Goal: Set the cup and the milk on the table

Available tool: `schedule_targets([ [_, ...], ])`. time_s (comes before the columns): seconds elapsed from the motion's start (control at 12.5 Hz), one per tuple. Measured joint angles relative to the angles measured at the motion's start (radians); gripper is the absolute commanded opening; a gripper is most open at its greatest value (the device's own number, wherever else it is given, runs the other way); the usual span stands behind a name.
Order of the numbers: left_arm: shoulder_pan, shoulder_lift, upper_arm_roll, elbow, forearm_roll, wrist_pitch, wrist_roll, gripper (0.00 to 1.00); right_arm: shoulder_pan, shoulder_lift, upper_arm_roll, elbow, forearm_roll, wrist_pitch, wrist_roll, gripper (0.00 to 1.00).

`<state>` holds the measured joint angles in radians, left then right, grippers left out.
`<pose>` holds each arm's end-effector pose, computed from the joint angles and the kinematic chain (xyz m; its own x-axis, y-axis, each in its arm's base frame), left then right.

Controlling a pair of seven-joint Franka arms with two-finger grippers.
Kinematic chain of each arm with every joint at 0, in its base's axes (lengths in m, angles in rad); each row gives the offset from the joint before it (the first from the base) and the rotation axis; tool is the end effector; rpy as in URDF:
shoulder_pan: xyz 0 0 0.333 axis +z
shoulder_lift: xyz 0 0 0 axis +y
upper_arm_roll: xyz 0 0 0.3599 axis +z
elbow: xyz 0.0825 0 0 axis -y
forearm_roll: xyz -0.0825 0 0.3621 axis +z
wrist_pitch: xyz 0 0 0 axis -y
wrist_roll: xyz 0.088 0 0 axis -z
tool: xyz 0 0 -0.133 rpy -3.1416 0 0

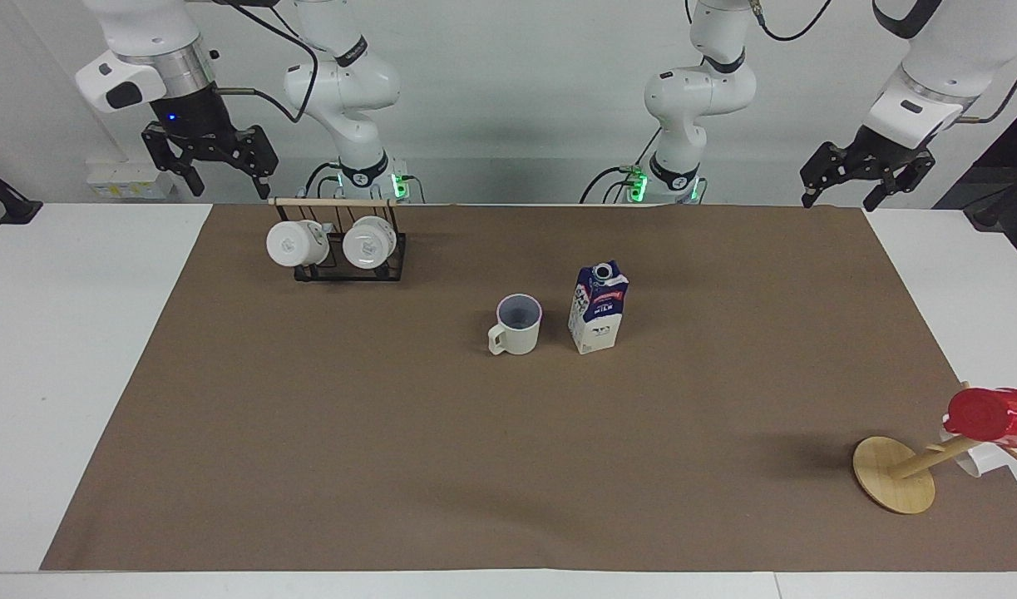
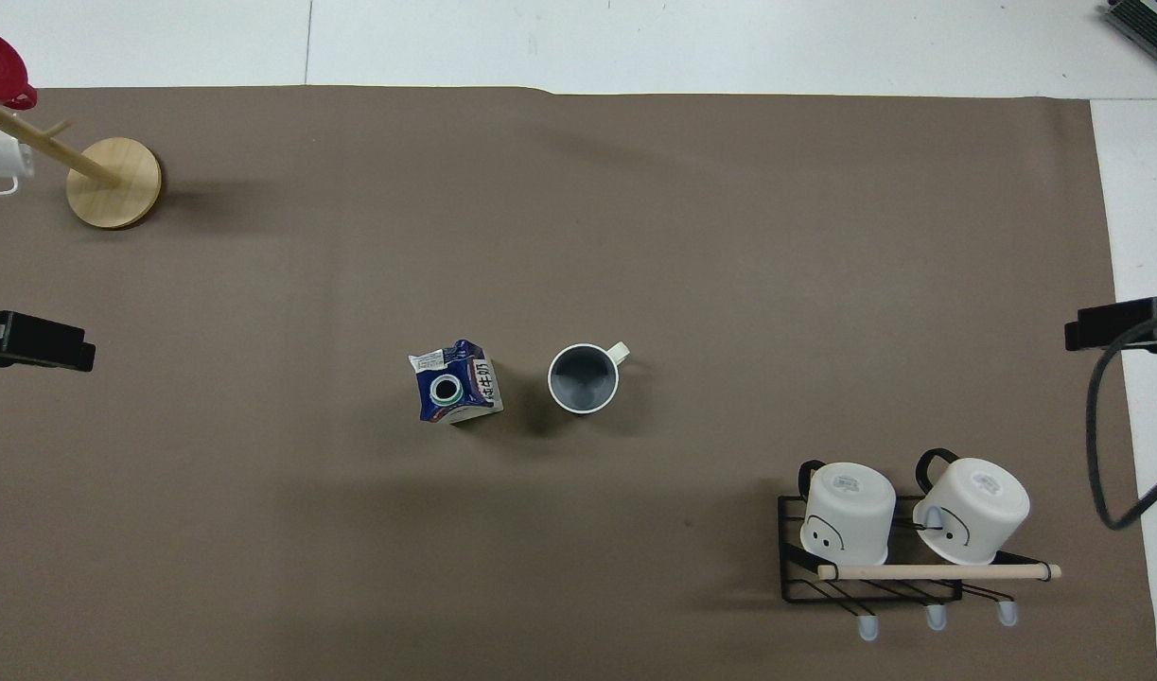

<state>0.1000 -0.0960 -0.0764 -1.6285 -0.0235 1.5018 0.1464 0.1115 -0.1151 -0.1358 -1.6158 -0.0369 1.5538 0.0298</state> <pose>0.4903 0.0061 0.6597 0.9919 -0.1235 -0.0283 -0.1230 -0.9922 0.0205 0.4910 -0.0218 0.6790 0.9971 -0.0546 0.0526 -0.0557 -0.9983 0.0197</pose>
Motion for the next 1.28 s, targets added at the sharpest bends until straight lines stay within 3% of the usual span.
schedule_targets([
  [0.8, -0.009, -0.006, -0.132, 0.014, 0.0, -0.003, -0.111, 1.0, 0.0, 0.008, 0.0, 0.032, -0.027, -0.058, -0.001, 1.0],
  [1.28, -0.011, -0.019, -0.133, 0.014, 0.0, -0.041, -0.128, 1.0, 0.0, 0.008, 0.001, 0.032, -0.008, -0.059, -0.001, 1.0],
])
